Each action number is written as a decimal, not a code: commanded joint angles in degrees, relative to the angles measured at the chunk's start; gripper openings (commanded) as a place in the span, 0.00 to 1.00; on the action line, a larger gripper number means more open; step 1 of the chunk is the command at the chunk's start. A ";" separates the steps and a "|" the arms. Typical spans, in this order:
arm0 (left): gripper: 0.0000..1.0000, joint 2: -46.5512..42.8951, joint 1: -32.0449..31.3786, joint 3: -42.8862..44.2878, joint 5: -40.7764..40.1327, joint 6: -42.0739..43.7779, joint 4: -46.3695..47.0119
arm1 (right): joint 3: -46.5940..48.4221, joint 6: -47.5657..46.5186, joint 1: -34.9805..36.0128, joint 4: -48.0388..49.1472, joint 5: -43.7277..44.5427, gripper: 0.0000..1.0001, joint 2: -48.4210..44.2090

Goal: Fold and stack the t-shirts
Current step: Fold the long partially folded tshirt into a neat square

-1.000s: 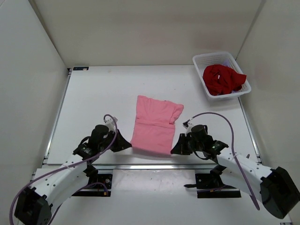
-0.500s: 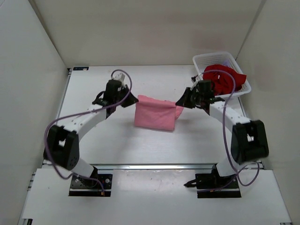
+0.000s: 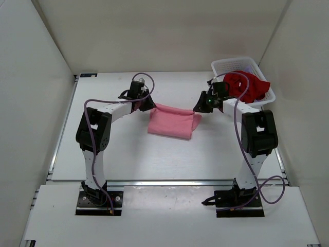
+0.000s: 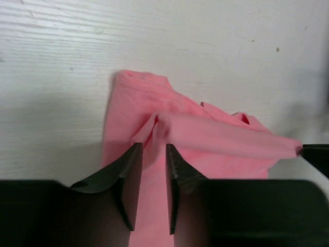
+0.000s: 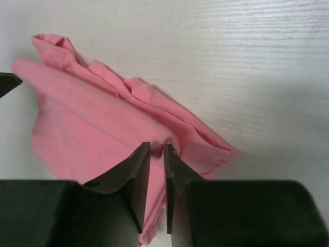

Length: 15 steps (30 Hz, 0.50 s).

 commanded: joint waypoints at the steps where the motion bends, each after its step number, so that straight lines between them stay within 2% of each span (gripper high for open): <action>1: 0.38 -3.33 2.57 0.99 0.65 -0.86 2.71 | 4.01 -0.87 -0.60 -0.01 1.49 0.17 -0.58; 2: 0.48 -4.99 3.01 -0.67 0.49 -1.12 3.34 | 4.28 -0.96 -0.51 -0.28 1.67 0.21 -1.36; 3: 0.52 -6.39 3.89 -2.78 0.40 -1.39 4.48 | 3.67 -1.31 -0.07 -0.55 2.11 0.29 -2.76; 6: 0.72 -9.74 6.18 -8.31 0.83 -1.57 6.68 | -1.14 -0.44 0.19 2.26 3.69 0.40 -8.12; 10: 0.83 -9.49 8.37 -14.91 9.08 -0.43 8.44 | -13.18 3.34 1.51 9.98 1.77 0.43 -16.38; 12: 0.90 -8.53 6.89 -15.88 13.21 1.94 8.44 | -16.35 3.53 2.47 12.89 1.50 0.43 -18.32; 15: 0.93 -5.10 4.70 -13.61 17.43 4.40 7.84 | -20.59 4.05 3.88 14.47 0.09 0.43 -20.87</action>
